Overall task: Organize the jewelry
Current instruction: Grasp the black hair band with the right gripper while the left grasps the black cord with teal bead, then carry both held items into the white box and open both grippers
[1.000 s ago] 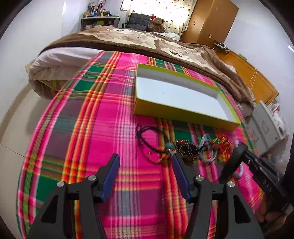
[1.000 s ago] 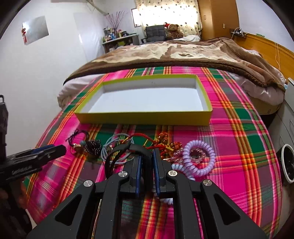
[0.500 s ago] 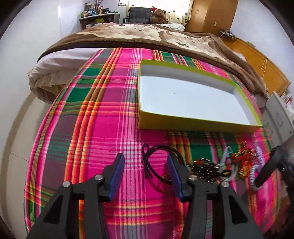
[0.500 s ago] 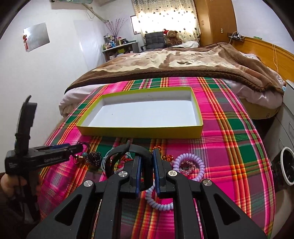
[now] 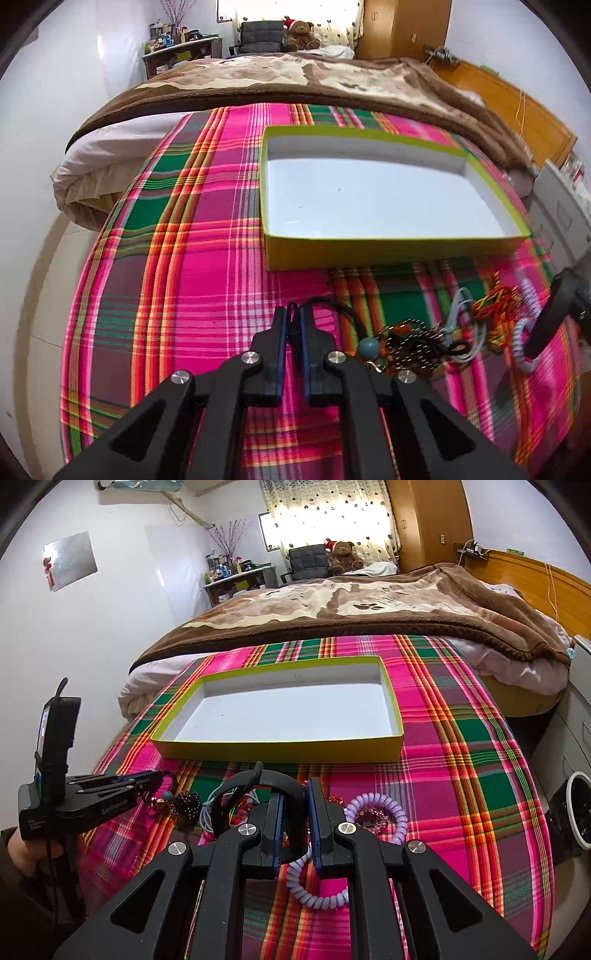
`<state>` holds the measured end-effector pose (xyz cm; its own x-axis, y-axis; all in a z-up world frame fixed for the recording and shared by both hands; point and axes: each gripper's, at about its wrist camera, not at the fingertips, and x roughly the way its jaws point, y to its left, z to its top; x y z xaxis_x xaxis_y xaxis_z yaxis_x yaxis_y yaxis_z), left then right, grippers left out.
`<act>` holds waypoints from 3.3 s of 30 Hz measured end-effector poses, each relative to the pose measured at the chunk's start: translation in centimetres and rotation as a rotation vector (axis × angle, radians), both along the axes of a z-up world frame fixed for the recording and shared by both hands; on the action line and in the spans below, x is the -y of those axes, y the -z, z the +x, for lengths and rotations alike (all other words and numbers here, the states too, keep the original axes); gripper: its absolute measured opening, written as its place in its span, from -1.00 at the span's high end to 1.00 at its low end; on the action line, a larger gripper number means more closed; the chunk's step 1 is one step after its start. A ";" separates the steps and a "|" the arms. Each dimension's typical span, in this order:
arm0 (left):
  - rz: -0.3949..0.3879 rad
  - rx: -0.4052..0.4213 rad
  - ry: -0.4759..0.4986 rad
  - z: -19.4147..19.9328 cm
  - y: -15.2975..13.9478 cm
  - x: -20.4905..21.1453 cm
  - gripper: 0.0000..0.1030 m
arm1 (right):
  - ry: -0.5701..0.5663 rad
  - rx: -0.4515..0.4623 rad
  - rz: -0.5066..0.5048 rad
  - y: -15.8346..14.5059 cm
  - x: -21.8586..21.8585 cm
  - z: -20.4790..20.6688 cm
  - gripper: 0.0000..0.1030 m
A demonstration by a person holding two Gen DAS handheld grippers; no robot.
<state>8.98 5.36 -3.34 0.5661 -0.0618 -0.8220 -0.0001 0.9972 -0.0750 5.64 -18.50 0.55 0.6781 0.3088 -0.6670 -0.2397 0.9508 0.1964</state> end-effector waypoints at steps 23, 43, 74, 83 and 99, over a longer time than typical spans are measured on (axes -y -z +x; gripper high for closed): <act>-0.164 0.159 0.056 -2.0 -6.8 0.1 0.86 | 0.012 0.047 0.010 -1.9 0.8 -0.3 0.76; -0.214 0.148 0.082 7.1 -6.5 -0.2 0.86 | 0.047 -0.026 -0.076 -1.7 1.8 11.7 0.76; -0.146 0.000 0.033 14.2 -0.8 -0.5 0.77 | 0.057 -0.152 -0.197 3.0 0.9 20.0 0.76; -0.157 -0.006 0.030 14.0 -0.8 -0.8 0.55 | 0.053 -0.134 -0.217 3.0 0.6 20.3 0.76; -0.185 0.079 0.029 8.5 -3.8 -1.1 0.09 | 0.015 -0.042 -0.117 -0.7 0.8 16.0 0.30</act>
<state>17.53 6.43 0.50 0.6241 -0.2247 -0.7483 0.0412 0.9659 -0.2557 21.60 -19.27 1.24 0.6526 0.2167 -0.7261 -0.2189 0.9713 0.0931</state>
